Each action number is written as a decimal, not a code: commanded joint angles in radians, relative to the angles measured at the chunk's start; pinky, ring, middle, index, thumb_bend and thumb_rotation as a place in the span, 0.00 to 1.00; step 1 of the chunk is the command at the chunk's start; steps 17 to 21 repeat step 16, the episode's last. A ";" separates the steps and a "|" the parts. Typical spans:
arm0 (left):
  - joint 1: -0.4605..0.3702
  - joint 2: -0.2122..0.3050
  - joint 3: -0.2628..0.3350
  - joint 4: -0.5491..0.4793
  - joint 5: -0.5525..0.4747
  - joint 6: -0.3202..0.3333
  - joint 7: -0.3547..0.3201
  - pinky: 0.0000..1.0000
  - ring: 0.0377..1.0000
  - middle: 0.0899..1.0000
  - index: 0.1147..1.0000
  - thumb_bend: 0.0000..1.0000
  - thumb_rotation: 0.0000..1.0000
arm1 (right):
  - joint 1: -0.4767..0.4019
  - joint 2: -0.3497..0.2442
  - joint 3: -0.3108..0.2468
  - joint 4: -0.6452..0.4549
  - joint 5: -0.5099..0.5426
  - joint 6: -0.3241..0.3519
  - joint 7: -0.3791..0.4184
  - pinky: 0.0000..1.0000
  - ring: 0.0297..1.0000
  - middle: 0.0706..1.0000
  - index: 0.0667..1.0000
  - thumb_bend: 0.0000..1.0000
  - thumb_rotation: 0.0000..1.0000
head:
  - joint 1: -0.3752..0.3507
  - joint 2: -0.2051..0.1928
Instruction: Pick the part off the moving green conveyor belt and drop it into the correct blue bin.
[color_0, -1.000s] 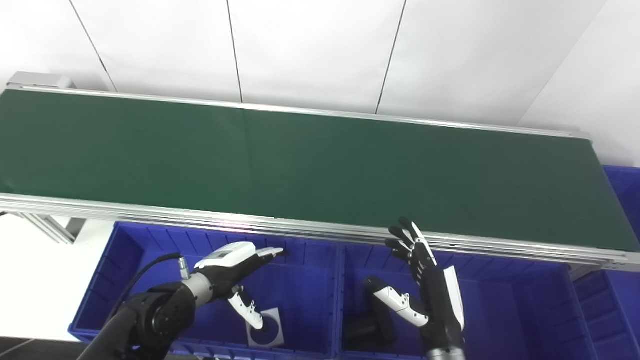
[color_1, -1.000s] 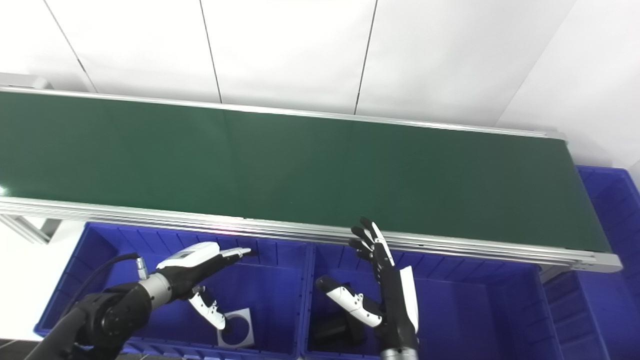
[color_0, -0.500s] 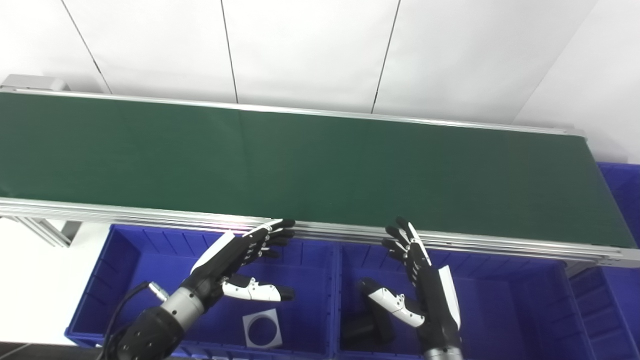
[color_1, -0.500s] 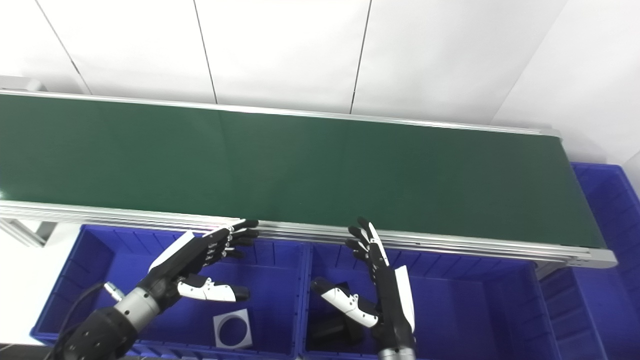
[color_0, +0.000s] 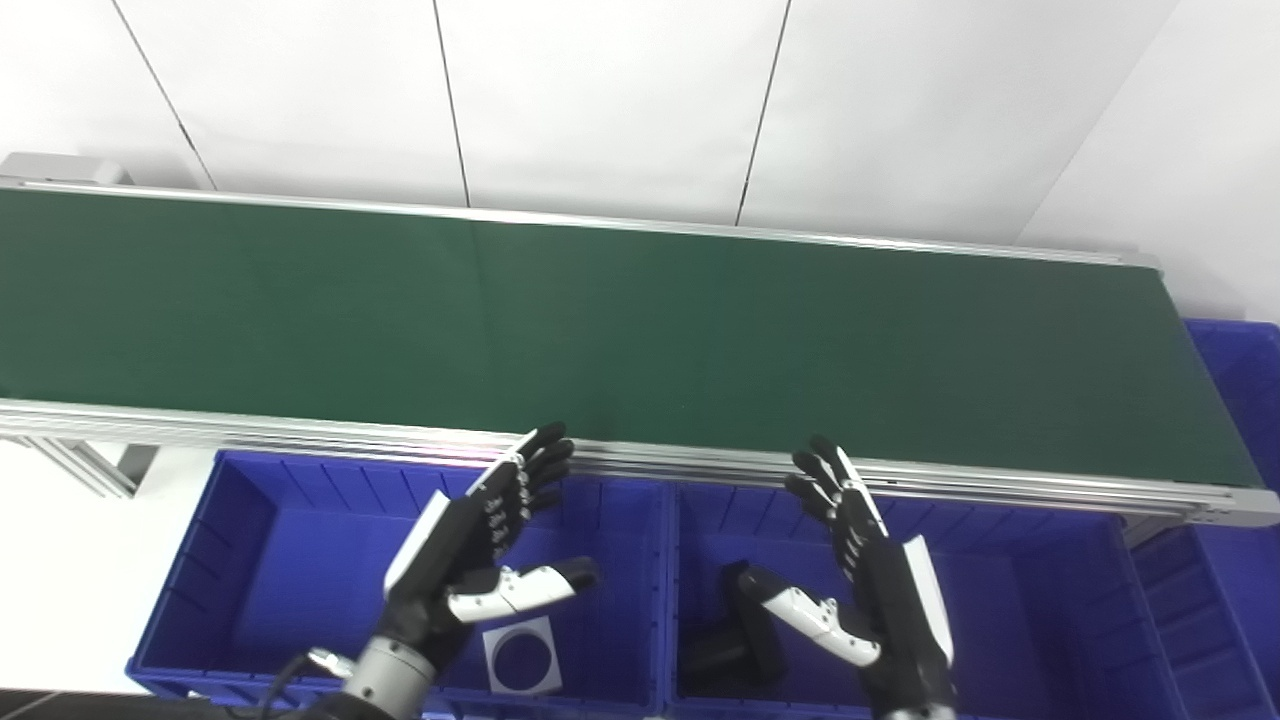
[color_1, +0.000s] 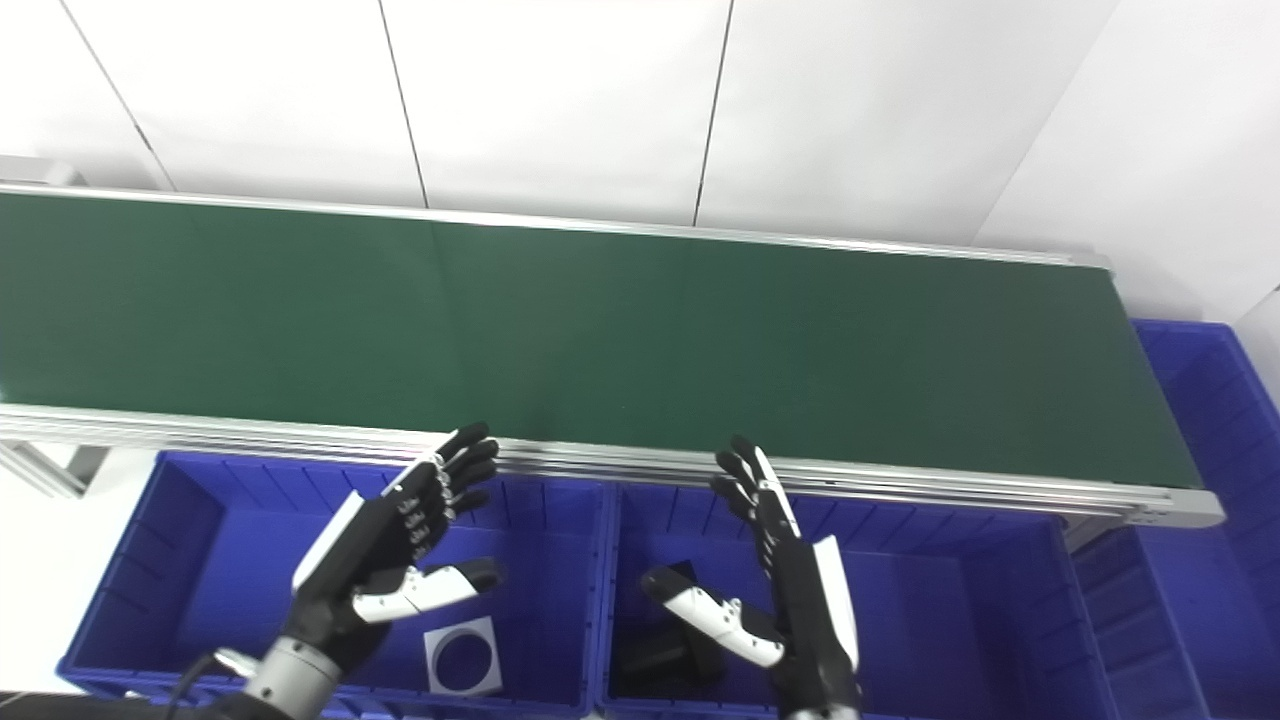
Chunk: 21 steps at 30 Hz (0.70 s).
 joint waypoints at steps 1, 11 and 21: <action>0.012 -0.005 -0.009 -0.032 0.022 -0.037 0.027 0.88 0.91 0.90 0.91 0.81 0.32 | 0.007 -0.011 -0.002 -0.050 0.032 0.013 0.020 0.88 0.87 0.90 0.94 0.84 0.48 | 0.009 0.004; 0.007 0.009 -0.040 0.011 0.115 -0.130 0.078 0.88 0.90 0.89 0.90 0.81 0.26 | -0.003 -0.044 -0.008 -0.082 0.053 0.061 0.053 0.86 0.86 0.88 0.93 0.86 0.43 | 0.010 0.016; -0.010 0.006 -0.031 0.027 0.117 -0.132 0.098 0.88 0.89 0.88 0.89 0.79 0.23 | -0.007 -0.046 -0.010 -0.096 0.049 0.066 0.057 0.87 0.86 0.87 0.92 0.88 0.44 | 0.016 0.017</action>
